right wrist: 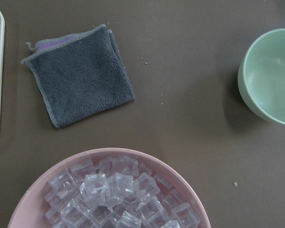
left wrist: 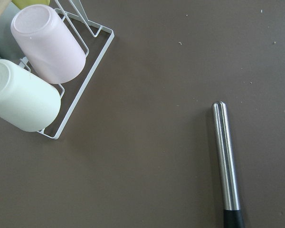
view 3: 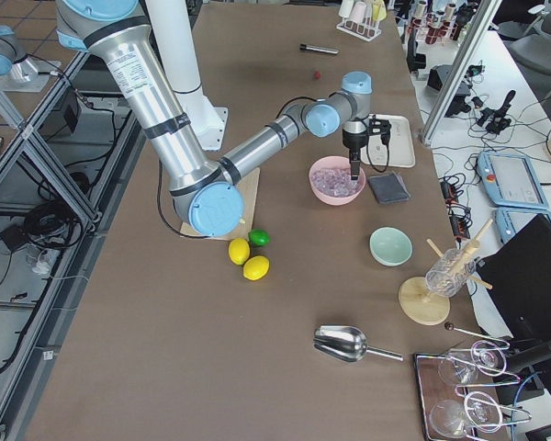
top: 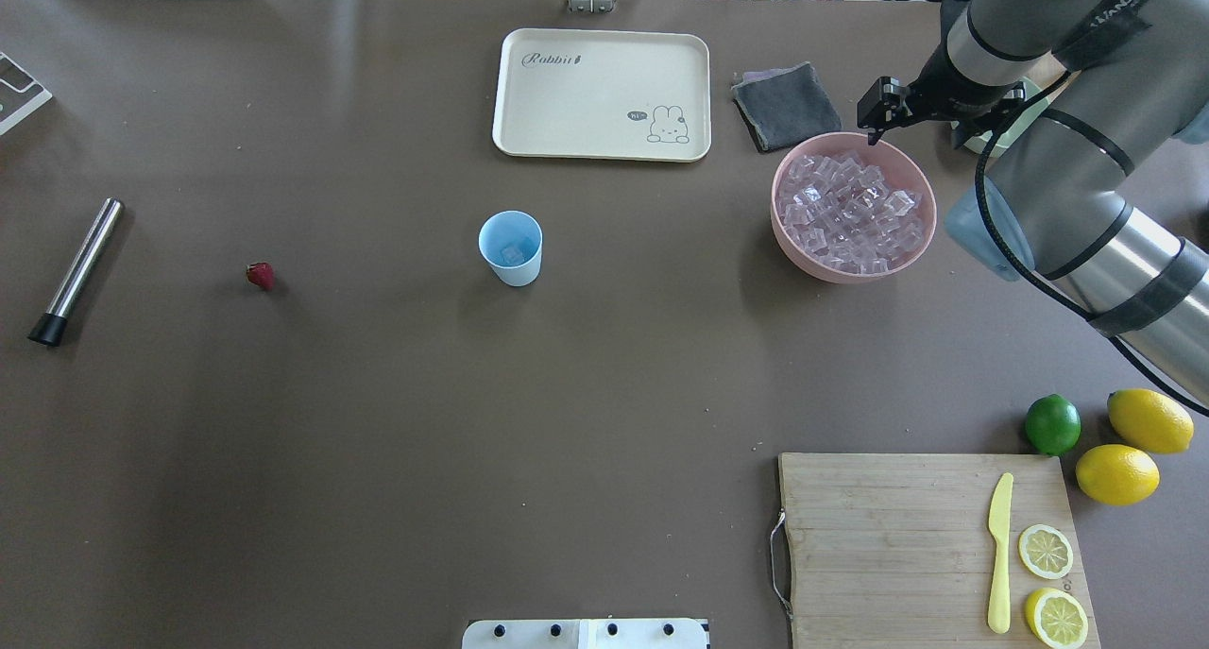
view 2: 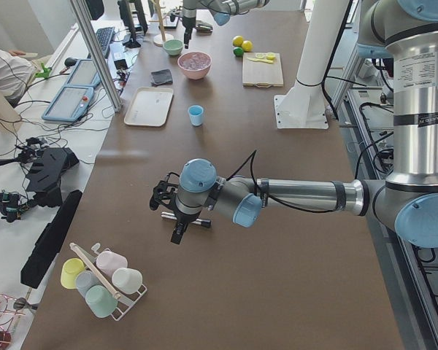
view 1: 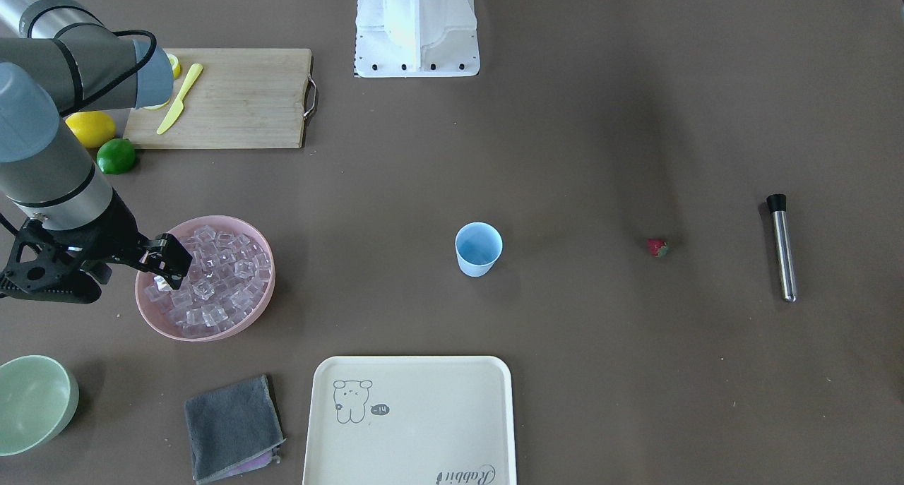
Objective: Mash ice and strawberries in cup
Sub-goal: 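Move the right gripper back over the pink ice bowl, then lower the right gripper into the bowl and grasp another ice cube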
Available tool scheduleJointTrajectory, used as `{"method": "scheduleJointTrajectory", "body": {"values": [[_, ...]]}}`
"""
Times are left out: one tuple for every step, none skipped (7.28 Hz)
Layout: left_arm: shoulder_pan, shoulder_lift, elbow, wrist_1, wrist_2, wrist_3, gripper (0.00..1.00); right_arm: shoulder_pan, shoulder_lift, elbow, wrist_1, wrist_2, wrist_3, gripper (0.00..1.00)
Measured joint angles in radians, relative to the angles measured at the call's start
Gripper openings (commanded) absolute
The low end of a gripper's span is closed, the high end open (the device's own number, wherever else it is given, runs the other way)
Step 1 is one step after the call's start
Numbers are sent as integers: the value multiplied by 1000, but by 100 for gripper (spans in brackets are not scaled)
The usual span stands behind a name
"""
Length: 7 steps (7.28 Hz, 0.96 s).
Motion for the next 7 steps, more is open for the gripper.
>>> {"method": "scheduleJointTrajectory", "body": {"values": [[0,2,0,-6,0,0,97,-23,-1,7,0,-4,39,98],[0,4,0,-9,0,0,97,-48,-4,12,1,-19,65,98],[0,4,0,-10,0,0,97,-70,-11,11,1,-46,76,98],[0,4,0,-11,0,1,97,-83,-16,4,1,-67,79,98],[1,5,-1,-11,0,0,97,-89,-19,-4,1,-78,81,98],[1,5,-1,-11,0,0,97,-91,-22,-7,1,-82,82,98],[1,6,-1,-11,0,1,97,-93,-25,-9,1,-84,83,98]]}}
